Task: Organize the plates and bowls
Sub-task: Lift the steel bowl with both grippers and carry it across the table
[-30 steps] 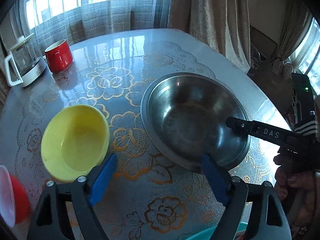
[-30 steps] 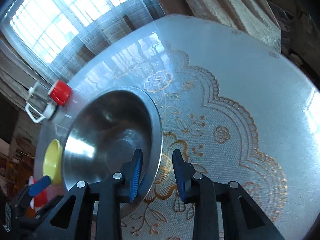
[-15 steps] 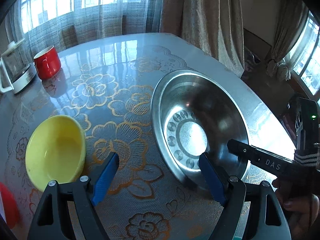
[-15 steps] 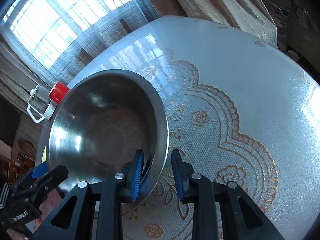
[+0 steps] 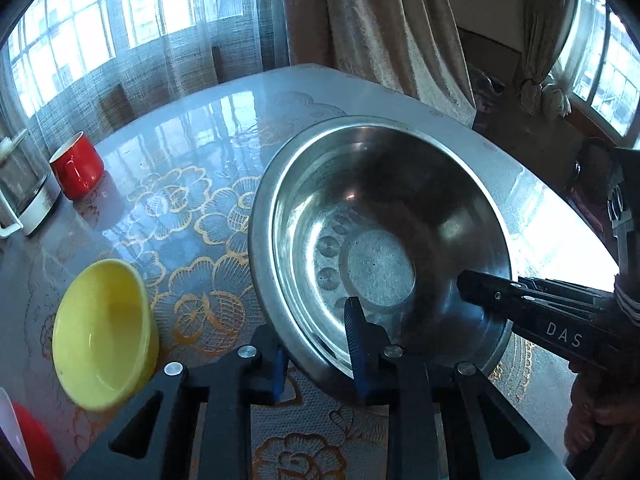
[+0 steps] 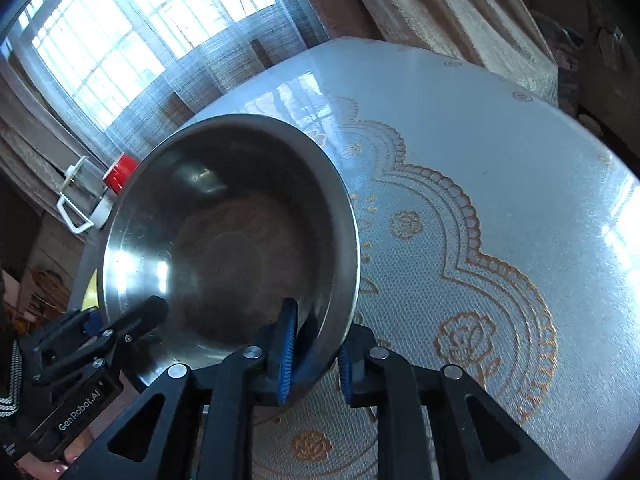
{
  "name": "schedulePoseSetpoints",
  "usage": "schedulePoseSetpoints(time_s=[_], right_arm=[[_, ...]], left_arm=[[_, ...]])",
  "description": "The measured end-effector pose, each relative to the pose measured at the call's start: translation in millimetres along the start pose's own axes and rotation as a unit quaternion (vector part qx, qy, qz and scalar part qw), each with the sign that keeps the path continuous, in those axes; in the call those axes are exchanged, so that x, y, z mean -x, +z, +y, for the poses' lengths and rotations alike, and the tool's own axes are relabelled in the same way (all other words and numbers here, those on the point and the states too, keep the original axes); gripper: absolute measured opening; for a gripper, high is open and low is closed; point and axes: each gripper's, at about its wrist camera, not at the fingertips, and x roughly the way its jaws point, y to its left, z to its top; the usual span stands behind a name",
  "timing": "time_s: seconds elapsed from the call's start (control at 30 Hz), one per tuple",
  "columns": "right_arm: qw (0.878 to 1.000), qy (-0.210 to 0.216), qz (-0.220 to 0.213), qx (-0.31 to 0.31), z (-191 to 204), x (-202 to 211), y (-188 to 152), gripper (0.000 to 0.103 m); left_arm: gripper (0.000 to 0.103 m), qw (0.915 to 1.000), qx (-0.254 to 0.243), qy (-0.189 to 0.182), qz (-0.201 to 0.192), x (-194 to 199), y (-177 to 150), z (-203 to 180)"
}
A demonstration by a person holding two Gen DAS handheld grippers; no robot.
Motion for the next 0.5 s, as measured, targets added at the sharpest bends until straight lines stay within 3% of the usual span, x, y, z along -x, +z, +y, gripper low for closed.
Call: schedulePoseSetpoints(time_s=[0.23,0.5], right_arm=[[1.0,0.017,0.002,-0.015,2,11,-9,0.018],[1.0,0.02,-0.016,-0.009,4,34,-19,0.018]], left_arm=[[0.027,0.9999,0.014,-0.006,0.008,12,-9,2],[0.027,0.9999,0.004,-0.006,-0.012,48,-23,-7]])
